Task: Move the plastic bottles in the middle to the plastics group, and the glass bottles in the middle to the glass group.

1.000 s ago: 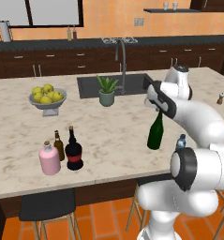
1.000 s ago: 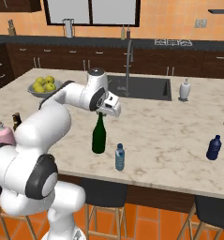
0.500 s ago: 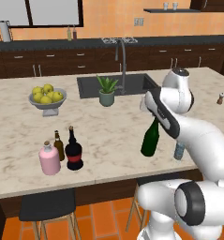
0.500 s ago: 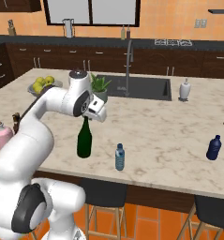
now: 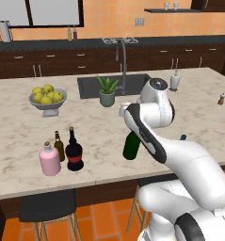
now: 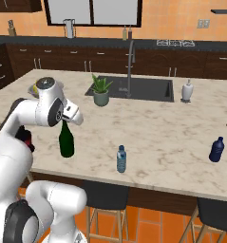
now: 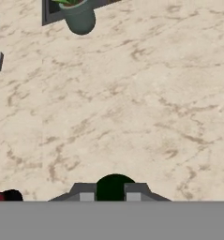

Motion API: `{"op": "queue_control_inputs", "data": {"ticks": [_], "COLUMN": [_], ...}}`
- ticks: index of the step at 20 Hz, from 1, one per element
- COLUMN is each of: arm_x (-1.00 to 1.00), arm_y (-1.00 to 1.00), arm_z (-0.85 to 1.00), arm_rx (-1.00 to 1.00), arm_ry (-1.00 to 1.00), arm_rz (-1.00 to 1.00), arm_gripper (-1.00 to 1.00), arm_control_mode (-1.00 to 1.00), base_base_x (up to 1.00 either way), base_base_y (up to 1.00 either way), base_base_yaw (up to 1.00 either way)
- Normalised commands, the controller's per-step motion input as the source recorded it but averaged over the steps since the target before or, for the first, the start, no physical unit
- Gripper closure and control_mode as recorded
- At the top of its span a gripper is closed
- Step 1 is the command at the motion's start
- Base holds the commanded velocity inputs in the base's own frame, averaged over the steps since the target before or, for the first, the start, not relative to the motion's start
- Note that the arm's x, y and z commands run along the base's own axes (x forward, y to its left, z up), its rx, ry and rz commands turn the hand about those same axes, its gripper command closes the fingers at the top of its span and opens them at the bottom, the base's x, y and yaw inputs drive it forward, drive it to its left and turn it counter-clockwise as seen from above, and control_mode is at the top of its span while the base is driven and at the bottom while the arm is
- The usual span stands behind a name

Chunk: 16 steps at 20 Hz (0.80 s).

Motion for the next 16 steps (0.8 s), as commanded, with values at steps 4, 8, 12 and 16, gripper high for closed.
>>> {"op": "queue_control_inputs", "data": {"ticks": [4,8,12,16], "arm_x": [0.26,0.26,0.33,0.19], "arm_y": [0.96,0.82,0.64,0.53], "arm_z": [0.01,0.0,0.0,-0.01], "arm_rx": [-0.04,0.0,0.0,0.0], "arm_ry": [0.0,0.0,0.0,0.0], "arm_rz": [0.0,0.0,0.0,0.04], "arm_gripper": [1.0,1.0,1.0,1.0], "arm_control_mode": [-1.0,-1.0,-1.0,-1.0], "base_base_x": [0.0,0.0,0.0,0.0], "base_base_y": [0.0,0.0,0.0,0.0], "base_base_yaw": [0.0,0.0,0.0,0.0]}}
